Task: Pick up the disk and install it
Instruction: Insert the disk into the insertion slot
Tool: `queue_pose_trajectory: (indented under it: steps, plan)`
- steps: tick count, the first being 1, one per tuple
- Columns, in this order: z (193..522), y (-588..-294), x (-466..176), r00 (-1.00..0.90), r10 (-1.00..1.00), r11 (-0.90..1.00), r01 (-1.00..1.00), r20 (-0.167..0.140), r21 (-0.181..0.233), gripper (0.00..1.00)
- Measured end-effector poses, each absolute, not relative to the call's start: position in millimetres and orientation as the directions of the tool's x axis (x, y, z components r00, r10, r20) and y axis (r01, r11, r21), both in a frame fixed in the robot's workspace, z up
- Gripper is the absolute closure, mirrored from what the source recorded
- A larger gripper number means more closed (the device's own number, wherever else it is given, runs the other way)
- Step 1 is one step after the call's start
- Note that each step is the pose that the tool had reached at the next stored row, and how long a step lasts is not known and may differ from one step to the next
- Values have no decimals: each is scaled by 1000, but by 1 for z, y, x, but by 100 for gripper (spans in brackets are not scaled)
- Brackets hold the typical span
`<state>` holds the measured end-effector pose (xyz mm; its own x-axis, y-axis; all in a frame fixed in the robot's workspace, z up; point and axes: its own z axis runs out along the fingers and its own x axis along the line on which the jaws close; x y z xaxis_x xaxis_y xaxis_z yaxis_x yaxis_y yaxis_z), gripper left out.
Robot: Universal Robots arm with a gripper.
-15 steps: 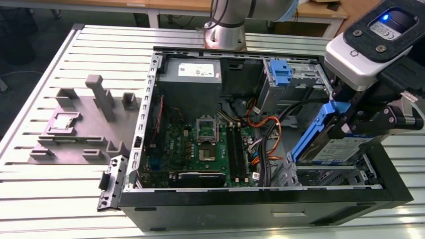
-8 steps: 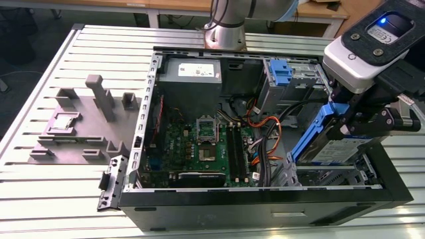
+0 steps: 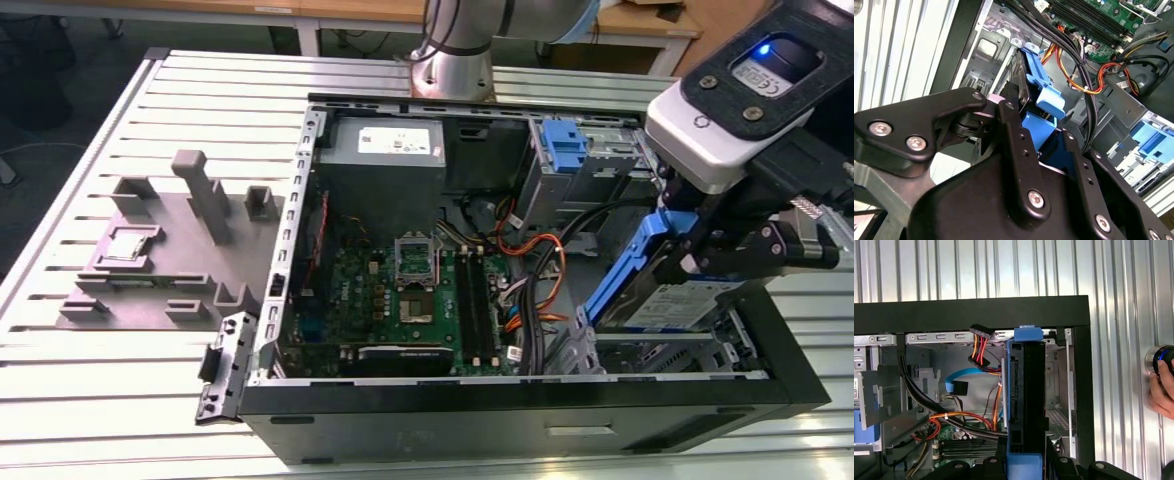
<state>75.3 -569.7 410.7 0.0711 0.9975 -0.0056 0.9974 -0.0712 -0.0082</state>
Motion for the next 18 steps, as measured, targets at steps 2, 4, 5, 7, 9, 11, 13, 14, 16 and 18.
queue_pose_trajectory:
  steps: [2,4,5,7,9,11,13,14,16,18]
  plan:
    - [410,-570,75,71,997,-71,997,-6,-8,63]
    - [410,-570,75,71,997,-71,997,-6,-8,63]
    - [410,-570,75,71,997,-71,997,-6,-8,63]
    - [410,-570,75,71,997,-71,997,-6,-8,63]
    - [410,-570,75,71,997,-71,997,-6,-8,63]
    - [410,-570,75,71,997,-71,997,-6,-8,63]
    - [410,-570,75,71,997,-71,997,-6,-8,63]
    - [410,-570,75,71,997,-71,997,-6,-8,63]
    - [410,-570,75,71,997,-71,997,-6,-8,63]
    - [410,-570,75,71,997,-71,997,-6,-8,63]
